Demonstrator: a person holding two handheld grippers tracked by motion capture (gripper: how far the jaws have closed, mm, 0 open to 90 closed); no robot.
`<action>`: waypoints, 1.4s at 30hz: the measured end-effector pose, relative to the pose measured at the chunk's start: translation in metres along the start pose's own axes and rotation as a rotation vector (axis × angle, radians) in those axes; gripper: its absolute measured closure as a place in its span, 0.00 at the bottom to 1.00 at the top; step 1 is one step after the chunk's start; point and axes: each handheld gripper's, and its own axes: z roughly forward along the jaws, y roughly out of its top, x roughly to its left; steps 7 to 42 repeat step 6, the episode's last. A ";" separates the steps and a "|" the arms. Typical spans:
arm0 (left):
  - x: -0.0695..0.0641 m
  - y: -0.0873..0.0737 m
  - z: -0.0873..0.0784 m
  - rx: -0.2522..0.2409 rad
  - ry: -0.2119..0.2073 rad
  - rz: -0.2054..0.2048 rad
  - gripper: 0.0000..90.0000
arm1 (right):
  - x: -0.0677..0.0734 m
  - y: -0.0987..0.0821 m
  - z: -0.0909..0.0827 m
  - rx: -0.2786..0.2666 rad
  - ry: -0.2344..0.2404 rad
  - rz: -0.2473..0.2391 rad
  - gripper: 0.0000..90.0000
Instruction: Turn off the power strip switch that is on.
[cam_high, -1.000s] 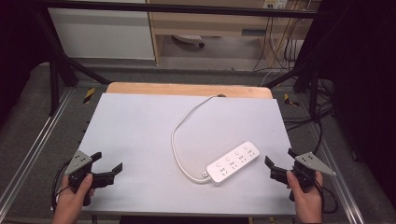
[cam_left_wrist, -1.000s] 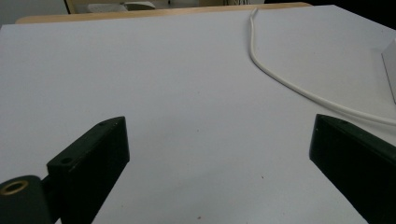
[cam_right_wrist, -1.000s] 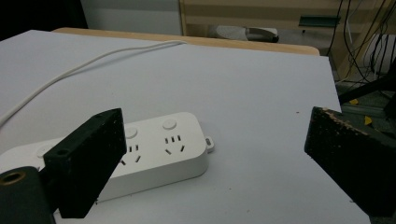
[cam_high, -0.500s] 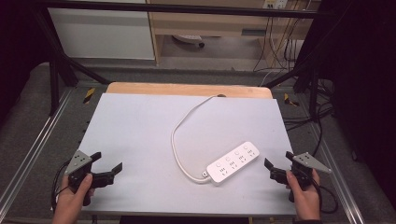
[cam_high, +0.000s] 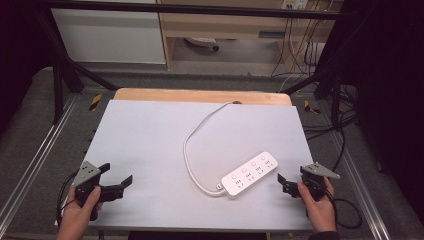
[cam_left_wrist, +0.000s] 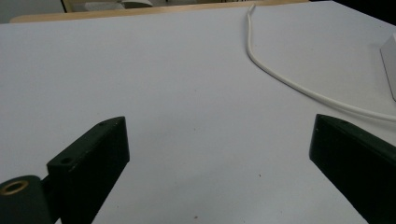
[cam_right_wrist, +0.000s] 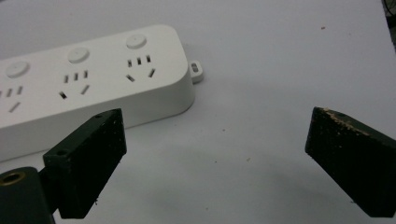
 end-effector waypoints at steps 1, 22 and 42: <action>0.000 0.000 0.000 0.000 0.000 0.000 0.05 | 0.000 0.000 0.002 0.013 -0.006 -0.005 0.06; 0.000 0.000 0.000 0.000 0.000 0.003 0.05 | 0.002 0.000 0.009 0.074 -0.007 -0.024 0.06; 0.000 0.000 0.000 0.000 0.000 0.003 0.05 | 0.002 0.000 0.009 0.074 -0.007 -0.024 0.06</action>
